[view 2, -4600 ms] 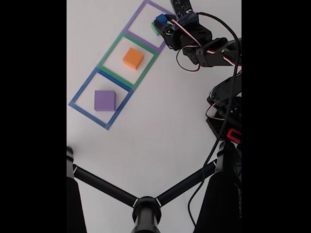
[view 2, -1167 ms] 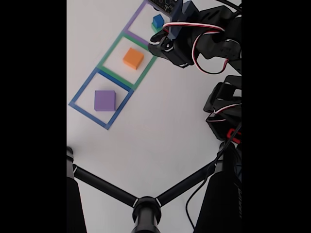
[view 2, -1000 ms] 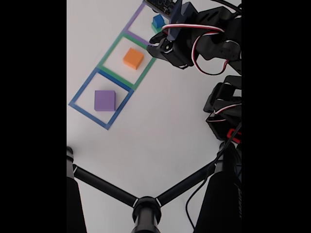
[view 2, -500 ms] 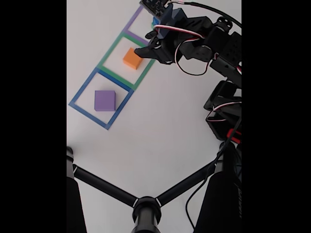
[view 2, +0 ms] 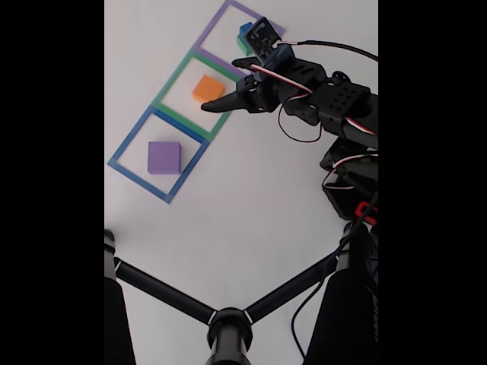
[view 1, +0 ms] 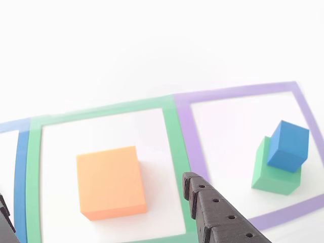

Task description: Tower of hanoi

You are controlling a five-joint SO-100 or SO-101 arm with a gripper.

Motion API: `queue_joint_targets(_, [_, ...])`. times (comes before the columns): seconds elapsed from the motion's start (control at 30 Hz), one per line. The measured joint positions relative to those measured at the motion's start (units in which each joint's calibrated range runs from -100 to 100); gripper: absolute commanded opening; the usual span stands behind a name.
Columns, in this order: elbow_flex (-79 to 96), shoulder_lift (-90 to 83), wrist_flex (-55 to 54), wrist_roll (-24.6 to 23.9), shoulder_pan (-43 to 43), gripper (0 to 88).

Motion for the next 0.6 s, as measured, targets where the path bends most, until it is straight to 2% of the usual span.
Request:
queue_joint_targets(0.3, [3.57,11.82,-18.38,0.59,1.80,44.5])
queue_joint_targets(0.6, [4.53,22.03,-30.34,0.39,2.87,43.6])
